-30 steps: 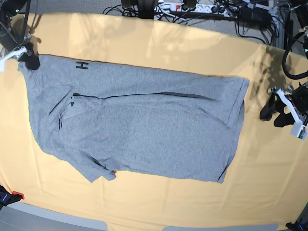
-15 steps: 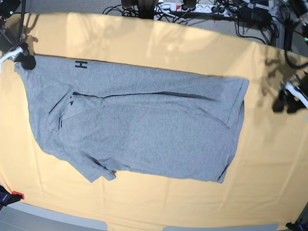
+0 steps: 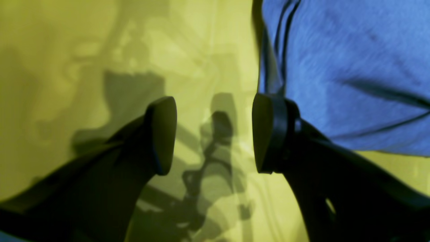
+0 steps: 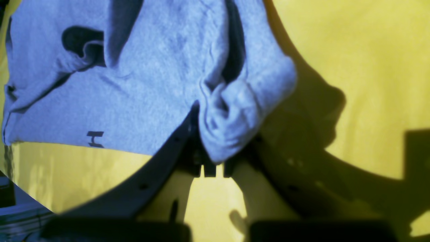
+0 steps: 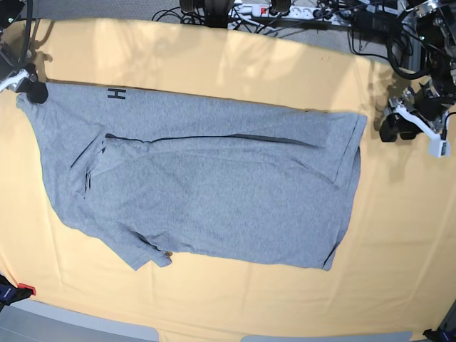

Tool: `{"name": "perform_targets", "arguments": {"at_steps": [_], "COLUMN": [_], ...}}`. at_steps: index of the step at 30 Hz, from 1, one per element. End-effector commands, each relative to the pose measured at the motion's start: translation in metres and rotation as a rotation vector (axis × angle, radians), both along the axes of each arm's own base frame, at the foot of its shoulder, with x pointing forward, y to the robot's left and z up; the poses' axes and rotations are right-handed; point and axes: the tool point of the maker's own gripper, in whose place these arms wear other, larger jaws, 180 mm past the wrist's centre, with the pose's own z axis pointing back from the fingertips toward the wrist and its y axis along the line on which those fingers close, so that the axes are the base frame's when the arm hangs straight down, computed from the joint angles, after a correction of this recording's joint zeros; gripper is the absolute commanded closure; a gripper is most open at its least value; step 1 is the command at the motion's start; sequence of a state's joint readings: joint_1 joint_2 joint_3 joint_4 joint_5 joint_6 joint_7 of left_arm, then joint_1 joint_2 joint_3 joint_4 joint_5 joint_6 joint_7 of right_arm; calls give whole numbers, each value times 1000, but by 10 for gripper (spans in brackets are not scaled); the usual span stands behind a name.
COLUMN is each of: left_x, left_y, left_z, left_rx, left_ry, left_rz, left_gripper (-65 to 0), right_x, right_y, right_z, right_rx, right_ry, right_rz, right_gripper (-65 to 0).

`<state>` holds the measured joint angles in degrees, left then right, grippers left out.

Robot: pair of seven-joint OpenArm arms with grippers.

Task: Layout the t-shirt on the table in an organized manner, then fold the t-shirt properly
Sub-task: 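Grasp the shoulder corner with the left gripper while the right gripper holds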

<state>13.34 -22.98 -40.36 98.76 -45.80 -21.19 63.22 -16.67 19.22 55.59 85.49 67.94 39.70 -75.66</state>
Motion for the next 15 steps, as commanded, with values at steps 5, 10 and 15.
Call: {"name": "perform_targets", "arguments": {"at_steps": [5, 10, 15], "left_x": [3, 0, -2], "left_y": [-18, -47, -61], "left_z": [-17, -26, -31], "left_rx": [-39, -51, -65], "left_ry": [36, 53, 65], "left_rz": [-55, -183, -221], "left_gripper": [-367, -367, -367], "right_x": [7, 7, 7], "right_y": [-9, -9, -9], "right_z": [15, 15, 15], "right_rx": [-33, -33, -33], "right_ry": [-43, -42, -43], "right_rz": [7, 7, 7], "right_gripper": [0, 0, 0]}}
